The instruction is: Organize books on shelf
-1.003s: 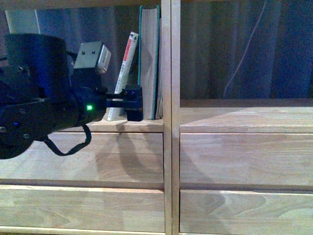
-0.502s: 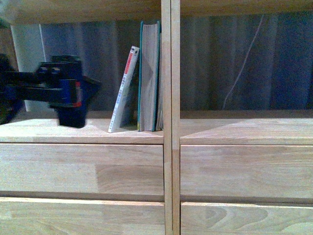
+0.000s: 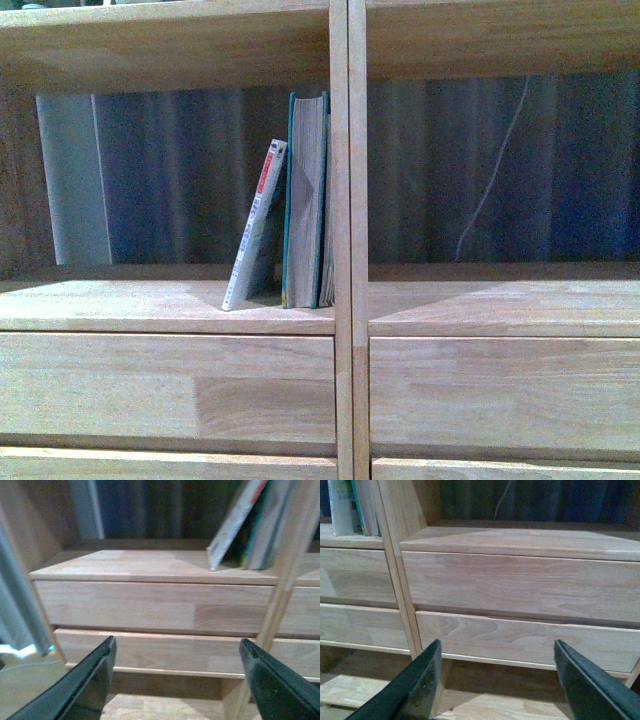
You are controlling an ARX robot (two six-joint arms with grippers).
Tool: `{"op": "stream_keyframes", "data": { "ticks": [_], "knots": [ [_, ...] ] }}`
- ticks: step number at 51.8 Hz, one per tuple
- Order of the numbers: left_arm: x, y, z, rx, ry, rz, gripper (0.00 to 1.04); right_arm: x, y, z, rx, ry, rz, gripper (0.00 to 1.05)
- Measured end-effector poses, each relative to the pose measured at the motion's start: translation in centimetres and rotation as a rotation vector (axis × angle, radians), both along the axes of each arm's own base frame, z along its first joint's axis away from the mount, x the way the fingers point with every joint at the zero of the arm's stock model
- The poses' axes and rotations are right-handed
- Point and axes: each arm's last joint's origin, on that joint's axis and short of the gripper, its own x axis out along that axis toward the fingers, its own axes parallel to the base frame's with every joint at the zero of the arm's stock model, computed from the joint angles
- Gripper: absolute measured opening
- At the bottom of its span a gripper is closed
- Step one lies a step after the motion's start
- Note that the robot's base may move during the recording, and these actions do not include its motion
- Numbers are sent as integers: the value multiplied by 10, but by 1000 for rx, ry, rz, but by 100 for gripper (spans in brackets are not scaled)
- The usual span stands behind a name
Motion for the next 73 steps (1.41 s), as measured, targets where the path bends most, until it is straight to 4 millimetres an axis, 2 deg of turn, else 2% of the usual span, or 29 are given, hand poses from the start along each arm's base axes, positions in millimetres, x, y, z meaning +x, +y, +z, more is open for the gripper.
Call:
{"op": "stream_keyframes", "data": {
  "ticks": [4, 7, 10, 15, 19, 43, 49, 73],
  "knots": [
    [-4, 3, -13, -10, 5, 21, 56, 0, 0, 0, 0, 0, 3, 92],
    [-5, 5, -19, -13, 4, 21, 48, 0, 0, 0, 0, 0, 3, 99],
    [-7, 7, -25, -15, 6, 15, 39, 0, 0, 0, 0, 0, 2, 98],
    [-10, 17, -38, -19, 9, 30, 14, 0, 0, 0, 0, 0, 0, 98],
    [-12, 17, -44, -22, 9, 24, 2, 0, 0, 0, 0, 0, 3, 98],
    [-19, 17, -64, -21, 0, 25, 3, 0, 0, 0, 0, 0, 2, 98],
    [-28, 17, -71, -20, 25, 25, 3, 0, 0, 0, 0, 0, 2, 98],
    [-31, 17, -81, -21, -2, 25, 3, 0, 0, 0, 0, -1, 2, 98]
  ]
}}
